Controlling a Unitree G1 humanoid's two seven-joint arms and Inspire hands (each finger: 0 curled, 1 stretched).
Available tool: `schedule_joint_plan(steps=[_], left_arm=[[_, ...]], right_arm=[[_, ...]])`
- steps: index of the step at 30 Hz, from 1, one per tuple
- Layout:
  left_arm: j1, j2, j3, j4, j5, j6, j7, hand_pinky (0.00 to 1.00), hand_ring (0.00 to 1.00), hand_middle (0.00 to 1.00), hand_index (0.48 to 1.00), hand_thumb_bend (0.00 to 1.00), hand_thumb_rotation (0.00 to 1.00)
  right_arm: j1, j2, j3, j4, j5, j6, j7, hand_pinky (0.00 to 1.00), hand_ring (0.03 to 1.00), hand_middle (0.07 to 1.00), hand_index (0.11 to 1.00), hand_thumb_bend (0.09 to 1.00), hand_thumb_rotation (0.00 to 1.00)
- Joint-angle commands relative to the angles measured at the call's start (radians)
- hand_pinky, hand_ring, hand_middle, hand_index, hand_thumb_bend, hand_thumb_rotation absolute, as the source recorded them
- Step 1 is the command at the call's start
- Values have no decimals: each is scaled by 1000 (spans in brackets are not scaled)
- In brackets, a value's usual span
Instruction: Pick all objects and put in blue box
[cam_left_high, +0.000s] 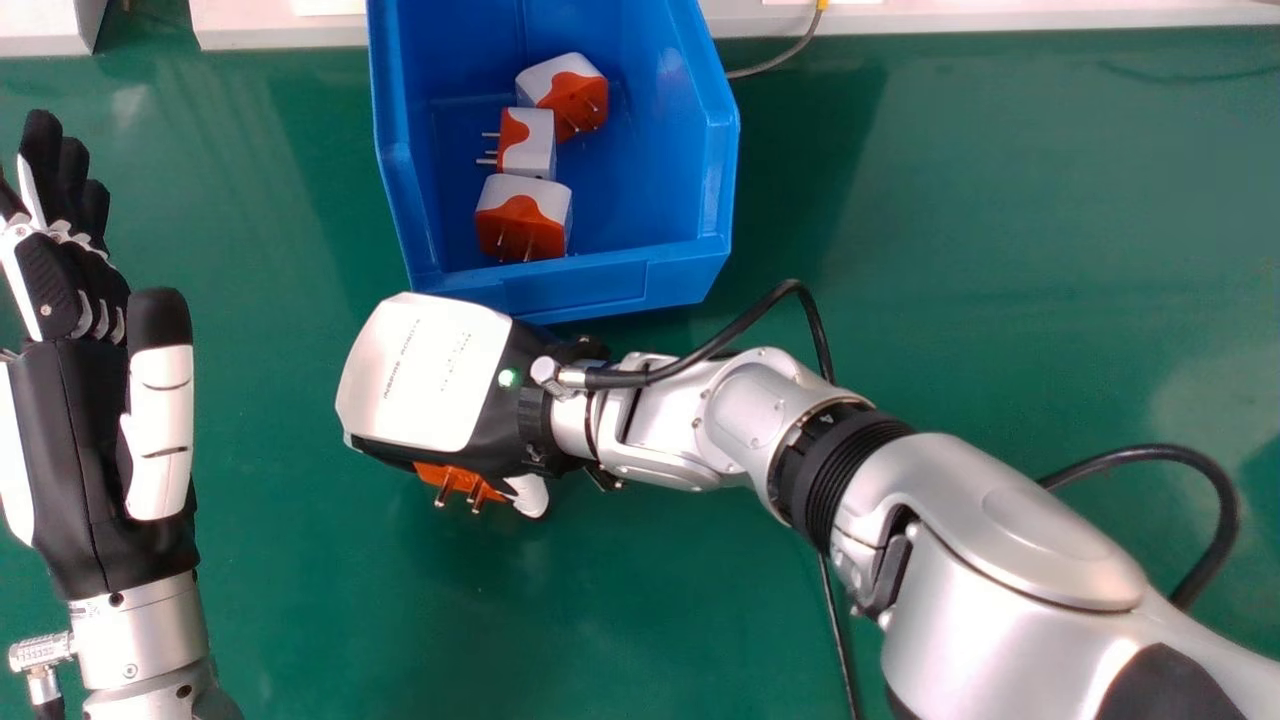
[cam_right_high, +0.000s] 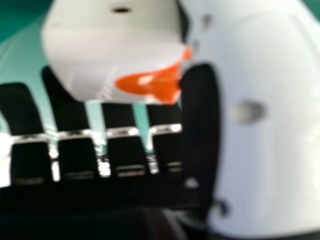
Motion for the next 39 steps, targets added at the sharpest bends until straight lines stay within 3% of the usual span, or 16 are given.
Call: schedule_joint_plan(steps=[1, 10, 17, 22, 24, 27, 34, 39], left_arm=[[5, 11, 2, -9, -14, -14, -9, 1000, 1000, 1000, 946, 597, 845], [6, 9, 4, -6, -24, -17, -26, 1000, 1000, 1000, 950, 584, 849], [0, 15, 15, 7, -20, -14, -21, 1000, 1000, 1000, 951, 586, 849], [2, 17, 26, 4, -2, -7, -8, 1000, 1000, 1000, 952, 627, 854], [2, 16, 35, 2, 14, -5, 3, 1000, 1000, 1000, 952, 627, 854], [4, 13, 44, 0, 35, -5, 19, 1000, 1000, 1000, 948, 704, 879], [4, 14, 56, 3, 65, -10, 48, 1000, 1000, 1000, 944, 765, 906], [4, 16, 51, 5, 63, -4, 51, 1000, 1000, 1000, 943, 790, 918]], right_arm=[[19, 107, -20, 1, 19, -8, 14, 334, 383, 467, 513, 552, 7], [-21, 57, -98, -9, 78, -77, 59, 343, 393, 456, 508, 535, 2], [-23, -9, -207, -24, 157, -159, 96, 351, 406, 455, 515, 529, 1], [-36, -55, -260, -42, 193, -214, 115, 363, 420, 461, 509, 526, 0], [-40, -80, -287, -53, 215, -245, 136, 363, 420, 461, 509, 526, 0], [-41, -121, -327, -73, 245, -293, 165, 364, 416, 464, 515, 523, 0], [-53, -236, -434, -138, 325, -412, 176, 350, 416, 472, 510, 521, 0], [-86, -280, -502, -159, 364, -406, 171, 339, 405, 469, 516, 519, 0]])
